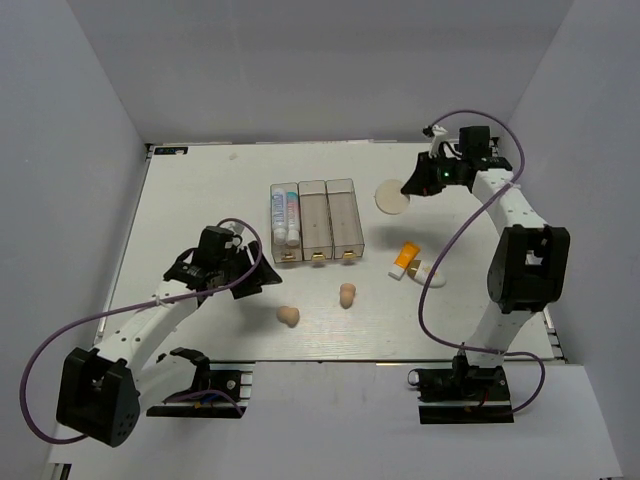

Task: Organize the makeup

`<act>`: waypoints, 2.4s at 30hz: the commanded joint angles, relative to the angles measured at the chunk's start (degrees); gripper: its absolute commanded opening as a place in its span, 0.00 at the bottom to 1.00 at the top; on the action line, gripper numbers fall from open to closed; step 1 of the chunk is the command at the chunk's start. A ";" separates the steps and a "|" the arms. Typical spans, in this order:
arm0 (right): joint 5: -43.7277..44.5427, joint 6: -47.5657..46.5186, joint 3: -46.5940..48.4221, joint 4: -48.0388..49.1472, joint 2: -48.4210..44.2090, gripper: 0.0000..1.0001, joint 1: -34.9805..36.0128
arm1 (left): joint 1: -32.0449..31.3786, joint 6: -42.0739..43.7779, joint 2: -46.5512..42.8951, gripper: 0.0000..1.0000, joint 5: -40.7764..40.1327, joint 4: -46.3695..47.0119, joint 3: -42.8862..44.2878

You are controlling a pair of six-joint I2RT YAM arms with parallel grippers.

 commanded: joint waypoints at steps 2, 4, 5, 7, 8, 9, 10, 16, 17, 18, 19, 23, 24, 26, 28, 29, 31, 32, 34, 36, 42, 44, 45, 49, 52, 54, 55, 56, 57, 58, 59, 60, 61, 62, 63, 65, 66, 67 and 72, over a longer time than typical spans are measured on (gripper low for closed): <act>-5.89 -1.27 3.05 1.62 -4.68 0.00 3.22 | -0.73 0.14 1.40 0.73 2.12 0.82 -0.32; -5.98 -1.36 3.84 1.88 -5.21 0.00 5.94 | -0.73 0.40 2.10 0.73 2.39 1.00 -0.50; -5.80 -1.27 4.19 2.32 -5.04 0.00 6.74 | -1.26 0.41 2.63 0.72 2.47 1.35 -0.59; -4.32 -0.84 5.77 2.58 -3.81 0.00 10.07 | -1.26 0.41 3.07 0.72 2.74 1.61 -0.59; -3.35 -0.40 6.39 2.76 -3.20 0.00 10.87 | -1.78 0.41 3.33 0.73 2.65 1.79 -0.59; -1.95 0.13 7.18 2.85 -2.41 0.00 12.53 | -1.79 0.41 3.25 0.73 2.48 1.70 -0.50; -0.02 0.39 8.84 2.85 -0.57 0.00 13.94 | -1.79 0.41 3.34 0.72 2.21 1.53 -0.41; 7.02 3.38 14.30 3.55 5.85 0.00 19.13 | -2.32 -0.47 1.41 0.73 1.16 1.18 -1.20; 8.08 3.73 15.00 3.64 6.39 0.00 20.62 | -2.84 -0.65 1.23 0.73 0.98 0.92 -1.29; 8.96 3.91 15.27 3.99 7.61 0.00 21.33 | -2.84 -0.74 0.79 0.73 0.98 0.91 -1.38; 10.36 4.00 15.36 3.90 8.06 0.00 22.20 | -2.84 -0.82 0.53 0.73 0.81 0.39 -1.46; 13.27 5.67 15.18 5.22 10.25 0.00 24.84 | -2.84 -0.91 0.00 0.73 0.19 -0.32 -1.55; 14.06 6.19 15.27 5.40 10.95 0.00 25.02 | -3.37 -0.91 -0.18 0.73 0.19 -0.41 -1.47; 14.41 6.37 15.53 5.66 11.84 0.00 25.38 | -3.37 -1.00 -0.27 0.73 0.19 -0.76 -1.55; 14.67 6.72 15.80 5.92 12.98 0.00 26.34 | -3.37 -1.09 -0.35 0.73 0.19 -0.84 -1.47; 15.03 6.81 15.89 6.10 13.33 0.00 26.87 | -3.37 -1.09 -0.18 0.73 0.10 -0.93 -1.47; 15.64 6.90 16.32 6.19 14.30 0.05 27.49 | -3.37 -1.09 -0.09 0.73 0.10 -1.11 -1.29; 16.08 6.90 16.41 6.10 14.74 0.10 27.92 | -3.37 -1.09 0.00 0.73 0.10 -1.20 -1.20; 17.14 6.90 16.59 6.19 15.27 0.33 28.28 | -3.90 -1.09 0.09 0.73 -0.07 -1.63 -1.03; 17.05 6.81 16.76 5.93 15.53 0.47 28.45 | -3.90 -1.18 0.09 0.74 -0.42 -1.72 -0.85; 16.96 6.02 17.55 4.52 14.74 0.58 27.93 | -4.43 -1.35 1.93 0.74 0.19 -1.11 -0.50; 16.09 5.41 17.82 4.17 13.26 0.58 27.84 | -4.95 -1.35 2.98 0.74 0.28 -0.93 0.03; 15.65 5.23 17.91 3.99 12.46 0.58 27.75 | -5.65 -1.35 4.38 0.74 0.54 -0.50 0.29; 14.77 3.65 16.42 3.90 6.85 0.54 26.18 | -6.89 -1.44 8.86 0.71 0.81 0.03 1.52; 14.77 3.39 11.51 5.22 2.37 0.50 25.21 | -8.38 -2.67 12.82 0.67 -0.51 -1.28 3.01; 14.59 2.95 6.67 6.01 0.08 0.50 23.27 | -9.95 -3.46 14.58 0.67 -1.04 -1.37 4.15; 14.59 2.86 4.92 6.27 -2.03 0.51 22.31 | -9.96 -3.72 16.07 0.67 -1.13 -1.29 4.51; 14.42 2.77 1.68 6.45 -3.00 0.52 21.52 | -10.75 -3.81 16.86 0.67 -1.56 -1.20 4.95; 14.24 2.51 -0.18 6.54 -3.97 0.52 20.73 | -11.45 -4.16 17.57 0.67 -2.09 -1.37 5.99; 14.24 2.42 -1.76 7.06 -5.98 0.53 20.20 | -11.46 -4.25 19.40 0.67 -2.36 -1.46 6.53; 14.24 2.33 -3.26 7.33 -6.96 0.53 20.02 | -12.15 -4.34 20.38 0.67 -2.97 -1.98 7.05; 14.15 2.24 -5.97 7.68 -7.84 0.54 19.06 | -12.16 -4.51 21.35 0.67 -3.32 -2.34 7.93; 14.24 2.16 -7.04 7.94 -9.41 0.54 18.61 | -12.77 -4.52 23.27 0.66 -3.33 -2.43 8.29; 14.24 2.07 -8.10 8.21 -10.13 0.54 18.18 | -13.56 -4.52 24.25 0.64 -3.67 -3.04 8.73; 14.15 2.07 -9.76 8.21 -10.74 0.54 17.47 | -13.57 -4.52 24.95 0.61 -3.94 -3.22 9.08; 13.71 2.07 -11.00 8.47 -12.15 0.54 16.77 | -14.88 -4.52 26.27 0.48 -4.29 -4.09 9.96; 13.54 2.15 -11.88 8.56 -12.59 0.54 16.42 | -14.88 -4.26 26.71 0.44 -4.73 -4.36 10.31; 13.19 2.24 -12.24 8.56 -13.12 0.54 16.15 | -15.41 -4.17 27.06 0.41 -4.99 -4.71 10.92; 11.96 2.86 -12.94 8.74 -13.73 0.54 14.83 | -16.55 -3.73 29.17 0.26 -5.78 -5.86 11.63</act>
